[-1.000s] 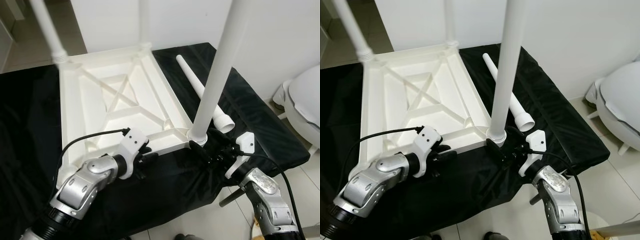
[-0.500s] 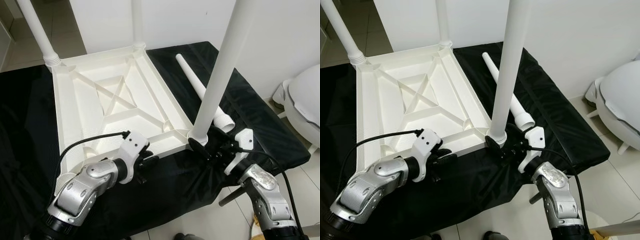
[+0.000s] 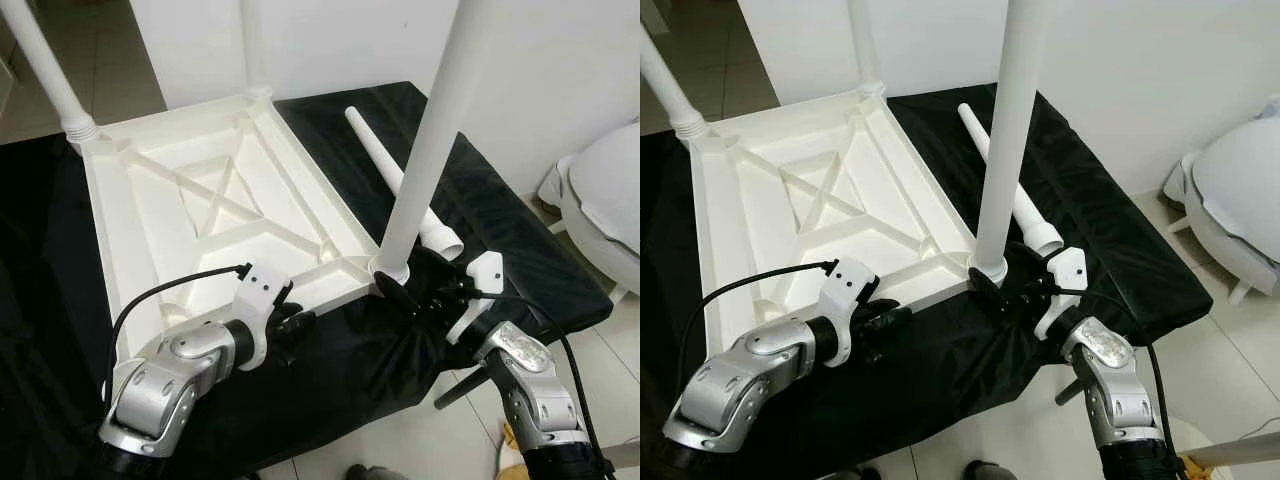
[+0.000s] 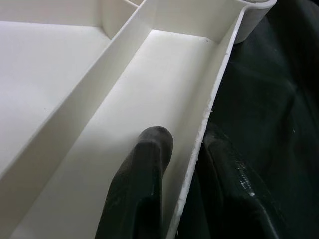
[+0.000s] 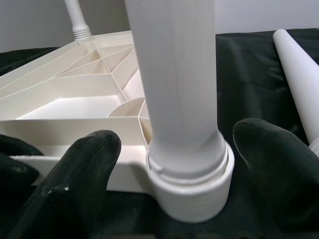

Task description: Building children table

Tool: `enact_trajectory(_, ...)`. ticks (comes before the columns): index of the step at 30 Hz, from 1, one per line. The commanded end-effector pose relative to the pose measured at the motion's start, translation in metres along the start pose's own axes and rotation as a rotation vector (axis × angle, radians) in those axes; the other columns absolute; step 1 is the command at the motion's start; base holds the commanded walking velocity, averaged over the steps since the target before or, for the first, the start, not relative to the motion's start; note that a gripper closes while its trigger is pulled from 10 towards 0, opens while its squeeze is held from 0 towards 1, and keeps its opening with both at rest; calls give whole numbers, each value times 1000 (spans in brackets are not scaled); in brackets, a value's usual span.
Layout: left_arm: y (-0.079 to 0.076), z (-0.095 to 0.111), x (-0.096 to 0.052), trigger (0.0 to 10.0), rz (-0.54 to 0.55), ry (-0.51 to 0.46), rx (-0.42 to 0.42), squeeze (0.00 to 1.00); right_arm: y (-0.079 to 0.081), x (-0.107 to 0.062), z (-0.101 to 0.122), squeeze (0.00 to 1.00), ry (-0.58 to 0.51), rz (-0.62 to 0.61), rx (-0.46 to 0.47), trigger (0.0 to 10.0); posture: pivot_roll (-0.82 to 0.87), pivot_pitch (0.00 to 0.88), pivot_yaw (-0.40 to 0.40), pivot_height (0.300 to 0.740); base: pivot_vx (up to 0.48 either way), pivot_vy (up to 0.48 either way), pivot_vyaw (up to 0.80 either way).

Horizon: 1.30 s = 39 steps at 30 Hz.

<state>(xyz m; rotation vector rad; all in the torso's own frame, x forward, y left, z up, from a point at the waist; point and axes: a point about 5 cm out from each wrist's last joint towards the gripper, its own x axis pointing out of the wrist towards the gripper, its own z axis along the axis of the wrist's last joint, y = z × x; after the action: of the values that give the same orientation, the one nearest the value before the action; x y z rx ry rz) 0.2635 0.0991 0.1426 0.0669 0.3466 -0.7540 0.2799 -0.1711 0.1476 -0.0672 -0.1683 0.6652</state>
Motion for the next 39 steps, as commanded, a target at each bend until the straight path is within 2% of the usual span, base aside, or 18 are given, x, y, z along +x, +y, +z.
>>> enact_trajectory(1,24,-10,-4,1137,347,38,-38,0,1,1,-1,0,10,16,-16,10000,-16,139,5,740,0,0,0)
enact_trajectory(2,24,-11,-1,3686,367,47,-37,0,1,2,-1,0,9,15,-20,10000,-19,139,8,740,0,0,0)
enact_trajectory(4,23,-12,0,3686,379,54,-35,0,0,2,-1,0,9,15,-23,10000,-19,139,8,740,0,0,0)
enact_trajectory(5,21,-13,3,5451,378,58,-38,0,-1,2,0,0,8,13,-25,10000,-20,140,10,740,0,0,0)
enact_trajectory(8,18,-14,6,5333,392,57,-58,0,-1,1,0,0,8,12,-30,10000,-27,137,16,740,0,0,0)
enact_trajectory(9,17,-15,8,2902,396,72,-56,0,-2,1,0,0,8,10,-32,10000,-29,138,19,740,0,0,0)
enact_trajectory(13,18,-18,9,3059,430,96,-57,0,-2,0,0,0,7,7,-35,10000,-32,137,22,740,0,0,0)
enact_trajectory(14,18,-20,9,275,440,104,-63,0,-2,0,0,0,7,6,-37,10000,-34,137,25,740,0,0,0)
enact_trajectory(15,18,-21,9,0,438,109,-56,0,-2,-1,0,0,6,4,-38,10000,-35,137,27,740,0,0,0)
enact_trajectory(16,17,-22,11,10000,420,117,-47,0,-2,-1,0,0,6,3,-39,10000,-37,138,25,740,0,0,0)
enact_trajectory(18,16,-23,12,10000,408,122,-41,0,-2,-2,0,0,5,2,-40,10000,-37,138,25,740,0,0,0)
enact_trajectory(19,12,-20,15,10000,369,114,-4,0,-1,-2,0,0,5,1,-39,10000,-37,139,25,740,0,0,0)
enact_trajectory(21,2,-15,18,10000,292,77,17,0,0,-1,-1,0,6,1,-40,10000,-39,138,25,740,0,0,0)
enact_trajectory(24,-4,-12,20,10000,234,48,34,0,1,-2,-2,0,6,2,-40,10000,-42,136,26,740,0,0,0)
enact_trajectory(27,-10,-8,22,10000,177,11,94,0,1,-2,-2,0,6,-1,-42,10000,-47,132,28,740,0,0,0)
enact_trajectory(33,-15,-6,26,10000,141,2,188,0,1,-1,-1,0,1,-8,-46,10000,-55,128,35,740,0,0,0)
enact_trajectory(36,-17,-7,28,10000,126,19,156,0,1,-1,-1,0,1,-10,-47,10000,-57,129,39,740,0,0,0)
enact_trajectory(39,-16,-8,30,10000,162,44,141,0,1,-2,-1,0,-1,-17,-48,10000,-58,132,42,740,0,0,0)
